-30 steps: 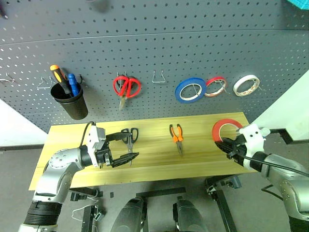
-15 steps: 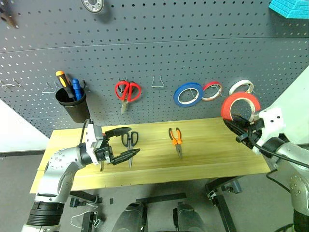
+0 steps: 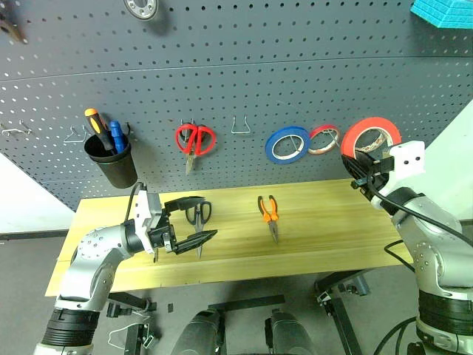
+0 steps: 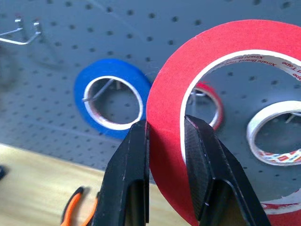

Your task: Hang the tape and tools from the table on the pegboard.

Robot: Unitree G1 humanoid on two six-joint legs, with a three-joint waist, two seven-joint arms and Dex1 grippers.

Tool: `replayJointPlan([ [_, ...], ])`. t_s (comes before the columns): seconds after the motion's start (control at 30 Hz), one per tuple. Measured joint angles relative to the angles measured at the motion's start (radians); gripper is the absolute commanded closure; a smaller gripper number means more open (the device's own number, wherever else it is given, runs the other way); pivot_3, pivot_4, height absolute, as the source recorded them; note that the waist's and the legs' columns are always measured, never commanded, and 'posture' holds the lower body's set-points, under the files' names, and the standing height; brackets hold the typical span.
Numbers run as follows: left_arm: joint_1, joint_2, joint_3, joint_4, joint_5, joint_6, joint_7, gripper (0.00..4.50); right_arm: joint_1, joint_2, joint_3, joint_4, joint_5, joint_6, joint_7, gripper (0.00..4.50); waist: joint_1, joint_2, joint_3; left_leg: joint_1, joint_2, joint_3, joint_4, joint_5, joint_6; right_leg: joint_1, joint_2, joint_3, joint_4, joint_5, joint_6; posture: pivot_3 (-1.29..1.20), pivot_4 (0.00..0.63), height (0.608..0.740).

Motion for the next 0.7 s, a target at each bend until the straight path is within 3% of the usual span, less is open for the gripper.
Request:
replayJointPlan([
  [0.7, 0.038, 0.017, 0.0, -0.049, -0.02, 0.048, 0.022, 0.0, -0.061, 0.04, 0.07, 0.275, -0.047, -0.161, 0.011, 3.82, -0.003, 0.002, 0.002, 0.001, 0.0, 0.0, 0.0, 0.0, 0.0, 0.001, 0.0, 0.0, 0.0, 0.0, 0.0, 0.04, 0.142, 0.74],
])
